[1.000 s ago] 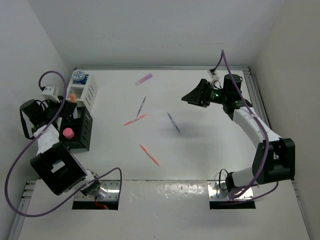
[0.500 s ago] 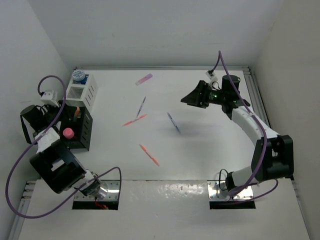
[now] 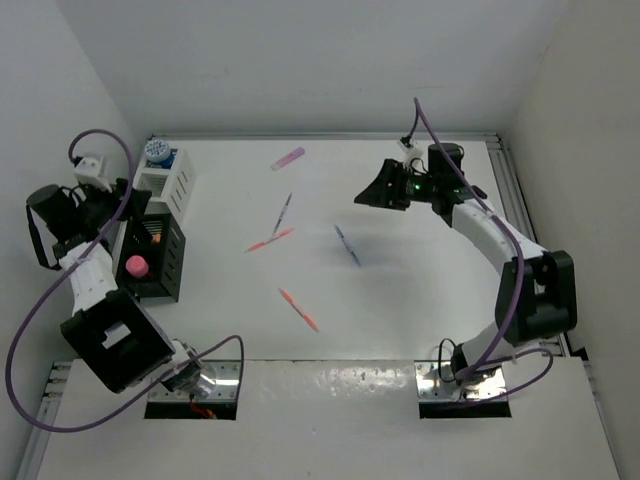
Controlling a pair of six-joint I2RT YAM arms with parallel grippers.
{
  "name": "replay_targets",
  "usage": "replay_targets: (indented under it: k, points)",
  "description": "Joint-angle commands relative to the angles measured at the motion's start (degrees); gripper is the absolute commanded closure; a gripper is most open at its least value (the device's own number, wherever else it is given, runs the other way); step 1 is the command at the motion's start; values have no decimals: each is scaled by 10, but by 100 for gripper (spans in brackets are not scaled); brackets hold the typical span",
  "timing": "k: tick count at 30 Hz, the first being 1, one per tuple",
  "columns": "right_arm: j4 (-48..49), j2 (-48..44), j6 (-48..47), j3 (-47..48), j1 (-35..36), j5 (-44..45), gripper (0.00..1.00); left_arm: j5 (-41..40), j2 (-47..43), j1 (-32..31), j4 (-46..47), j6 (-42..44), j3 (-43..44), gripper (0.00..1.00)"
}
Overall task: Sort the stationery into containers
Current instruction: Pick up the pen from the corner of the board.
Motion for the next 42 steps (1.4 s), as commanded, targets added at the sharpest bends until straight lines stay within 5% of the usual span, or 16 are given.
replay_targets:
  k: [1, 6, 10, 19, 27, 37, 42]
  points:
    - [-19, 54, -61, 77, 17, 88, 35, -36, -28, -68, -128, 85, 102, 29]
    - [-19, 130, -12, 147, 16, 95, 35, -91, 71, -224, -267, 148, 290, 27]
    - [-13, 141, -10, 127, 8, 94, 36, -151, 175, -331, -311, 118, 398, 30]
    - [-36, 93, -19, 54, -49, 20, 39, -203, 571, -442, -402, 50, 776, 38]
    - [-63, 18, -26, -4, -71, -12, 40, -267, 703, -464, -298, -28, 830, 29]
    - [-119, -28, -60, -11, -73, -26, 40, -354, 741, -479, -174, -45, 795, 25]
    - [-126, -17, -62, -7, -77, -30, 39, -283, 765, -479, -152, -51, 810, 23]
